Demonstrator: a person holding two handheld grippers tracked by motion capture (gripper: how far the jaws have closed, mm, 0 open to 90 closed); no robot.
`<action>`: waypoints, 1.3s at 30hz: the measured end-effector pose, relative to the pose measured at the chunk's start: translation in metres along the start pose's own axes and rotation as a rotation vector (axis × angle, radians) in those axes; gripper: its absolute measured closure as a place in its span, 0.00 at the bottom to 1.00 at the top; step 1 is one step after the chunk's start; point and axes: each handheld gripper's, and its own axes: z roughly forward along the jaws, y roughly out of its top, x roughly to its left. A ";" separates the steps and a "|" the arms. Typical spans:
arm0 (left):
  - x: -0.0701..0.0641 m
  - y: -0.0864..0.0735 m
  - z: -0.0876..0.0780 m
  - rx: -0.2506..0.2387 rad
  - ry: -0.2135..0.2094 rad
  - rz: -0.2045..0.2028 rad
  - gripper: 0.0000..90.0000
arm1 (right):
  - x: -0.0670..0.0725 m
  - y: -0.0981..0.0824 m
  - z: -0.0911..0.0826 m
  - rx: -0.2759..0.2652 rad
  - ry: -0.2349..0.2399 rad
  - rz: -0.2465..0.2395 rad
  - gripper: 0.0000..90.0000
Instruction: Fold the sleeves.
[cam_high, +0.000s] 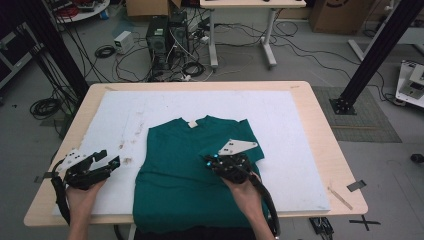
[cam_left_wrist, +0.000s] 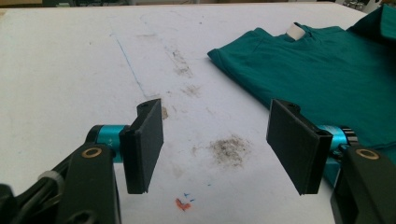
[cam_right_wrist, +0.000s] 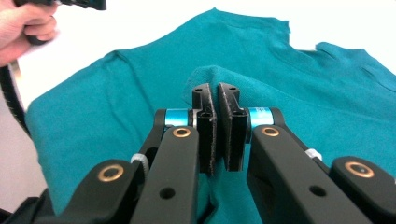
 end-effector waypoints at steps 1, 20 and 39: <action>0.000 0.000 0.000 -0.003 0.000 -0.001 0.41 | 0.003 0.003 0.004 0.003 0.009 0.001 0.97; 0.001 0.000 0.000 -0.002 -0.008 -0.003 0.40 | 0.024 0.016 0.055 0.006 0.134 0.029 0.97; 0.001 0.000 0.000 0.002 -0.009 -0.003 0.40 | 0.041 0.012 0.080 0.068 0.173 -0.006 0.97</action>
